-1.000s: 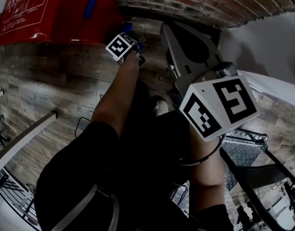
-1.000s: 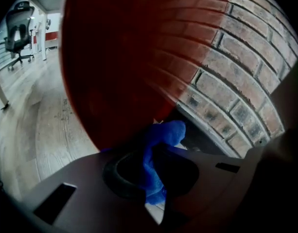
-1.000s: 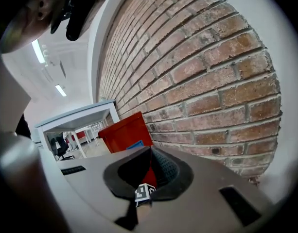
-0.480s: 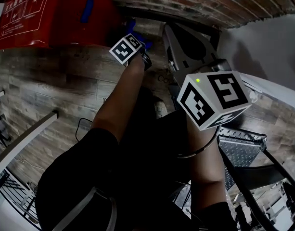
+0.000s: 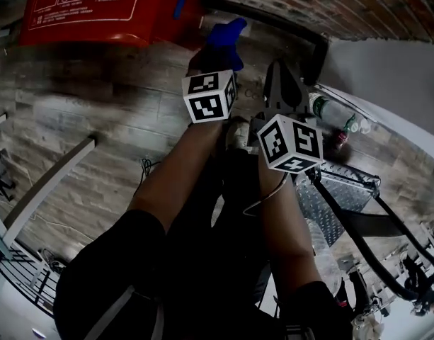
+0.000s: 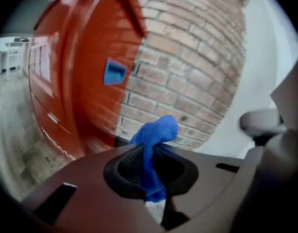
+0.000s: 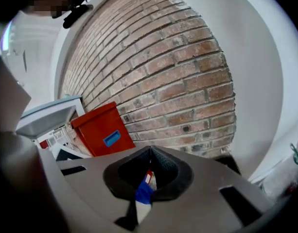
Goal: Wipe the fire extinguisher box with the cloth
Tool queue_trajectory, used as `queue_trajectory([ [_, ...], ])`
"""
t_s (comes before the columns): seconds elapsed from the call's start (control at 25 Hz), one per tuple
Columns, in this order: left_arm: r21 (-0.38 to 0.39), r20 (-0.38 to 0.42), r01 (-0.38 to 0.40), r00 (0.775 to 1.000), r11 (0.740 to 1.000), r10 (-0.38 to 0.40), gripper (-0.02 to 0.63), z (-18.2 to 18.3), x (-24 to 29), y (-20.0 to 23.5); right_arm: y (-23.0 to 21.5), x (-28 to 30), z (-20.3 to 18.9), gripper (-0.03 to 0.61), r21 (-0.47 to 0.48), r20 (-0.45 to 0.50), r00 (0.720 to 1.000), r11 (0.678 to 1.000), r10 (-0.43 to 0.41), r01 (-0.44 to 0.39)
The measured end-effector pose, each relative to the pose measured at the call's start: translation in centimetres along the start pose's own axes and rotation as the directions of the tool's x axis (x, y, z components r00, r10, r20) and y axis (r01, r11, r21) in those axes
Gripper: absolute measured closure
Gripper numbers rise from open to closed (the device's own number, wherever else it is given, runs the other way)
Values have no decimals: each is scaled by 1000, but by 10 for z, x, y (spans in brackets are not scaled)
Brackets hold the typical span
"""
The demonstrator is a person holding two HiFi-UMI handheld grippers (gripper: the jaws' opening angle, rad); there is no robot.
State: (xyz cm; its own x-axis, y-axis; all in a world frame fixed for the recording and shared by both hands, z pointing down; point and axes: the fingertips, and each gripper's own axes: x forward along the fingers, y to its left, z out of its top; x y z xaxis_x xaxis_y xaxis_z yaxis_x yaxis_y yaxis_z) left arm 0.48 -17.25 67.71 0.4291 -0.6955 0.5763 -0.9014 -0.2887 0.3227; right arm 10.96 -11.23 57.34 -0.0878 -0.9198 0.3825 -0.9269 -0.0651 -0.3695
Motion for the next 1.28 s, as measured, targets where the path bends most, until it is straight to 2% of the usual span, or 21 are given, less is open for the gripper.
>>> queue_trajectory([
  [0.16, 53, -23, 84, 996, 995, -82, 572, 22, -103, -17, 37, -59, -9, 561, -51, -34, 999, 998, -24, 22],
  [0.28, 125, -10, 84, 996, 989, -83, 572, 58, -184, -14, 76, -109, 3, 561, -53, -77, 997, 998, -31, 27],
  [0.4, 165, 19, 37, 999, 986, -40, 572, 104, -258, -1, 131, -157, 51, 561, -96, -66, 997, 995, -36, 29],
  [0.56, 196, 30, 22, 999, 980, -28, 572, 177, -361, 7, 223, -220, 130, 561, -123, 4, 999, 992, -42, 42],
  [0.68, 186, 60, 13, 998, 982, -24, 572, 234, -429, 8, 286, -262, 180, 561, -225, 27, 1000, 974, 14, -7],
  [0.76, 194, 91, -6, 996, 981, -12, 572, 268, -469, 9, 315, -288, 205, 561, -343, 42, 998, 939, 45, -28],
  [0.84, 218, 117, -21, 993, 976, -5, 572, 295, -505, 7, 330, -311, 222, 561, -457, 42, 997, 889, 60, -34],
  [0.88, 233, 127, -22, 992, 972, -8, 572, 305, -520, 4, 330, -321, 231, 561, -480, 39, 997, 877, 62, -36],
  [1.04, 285, 160, -10, 986, 959, -37, 572, 335, -571, -14, 307, -353, 284, 561, -487, 117, 993, 873, 34, 28],
  [1.12, 297, 180, -3, 982, 955, -53, 572, 346, -589, -26, 304, -370, 311, 561, -467, 170, 985, 883, 34, 50],
  [1.28, 311, 217, 5, 973, 950, -76, 572, 370, -612, -53, 329, -401, 348, 561, -424, 251, 963, 906, 101, 15],
])
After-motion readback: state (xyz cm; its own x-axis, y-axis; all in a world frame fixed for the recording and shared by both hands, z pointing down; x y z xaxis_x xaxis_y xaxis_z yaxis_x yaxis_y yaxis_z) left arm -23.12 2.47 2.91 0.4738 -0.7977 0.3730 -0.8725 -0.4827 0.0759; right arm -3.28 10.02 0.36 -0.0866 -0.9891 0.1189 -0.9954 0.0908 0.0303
